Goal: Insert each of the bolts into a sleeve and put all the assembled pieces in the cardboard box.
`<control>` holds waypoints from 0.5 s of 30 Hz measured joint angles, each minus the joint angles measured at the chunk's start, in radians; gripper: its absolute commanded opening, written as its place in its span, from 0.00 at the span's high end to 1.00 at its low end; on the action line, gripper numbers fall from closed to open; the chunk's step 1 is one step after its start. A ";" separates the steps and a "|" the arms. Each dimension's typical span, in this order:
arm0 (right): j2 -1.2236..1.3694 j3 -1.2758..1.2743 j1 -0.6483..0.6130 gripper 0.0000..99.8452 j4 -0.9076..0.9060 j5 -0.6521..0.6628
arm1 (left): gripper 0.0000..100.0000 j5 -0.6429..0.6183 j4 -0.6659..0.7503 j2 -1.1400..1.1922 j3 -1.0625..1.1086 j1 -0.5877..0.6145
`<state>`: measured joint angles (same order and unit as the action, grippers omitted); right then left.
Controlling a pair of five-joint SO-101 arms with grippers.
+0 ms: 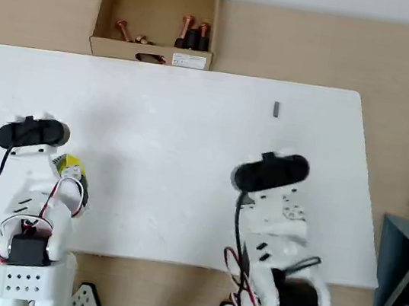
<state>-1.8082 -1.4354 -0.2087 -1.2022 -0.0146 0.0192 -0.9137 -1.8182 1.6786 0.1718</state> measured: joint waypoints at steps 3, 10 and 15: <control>0.000 -0.060 0.005 0.99 0.034 0.000 | 1.00 0.000 0.000 0.000 0.000 0.000; 0.000 -0.199 0.005 0.99 0.077 0.003 | 1.00 0.000 0.000 0.000 0.000 0.000; 0.000 -0.242 0.005 0.99 0.083 0.003 | 1.00 0.000 0.000 0.000 0.000 0.000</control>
<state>-1.8082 -1.6778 -0.2041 -1.1193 -0.0115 0.0192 -0.9137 -1.8182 1.6786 0.1718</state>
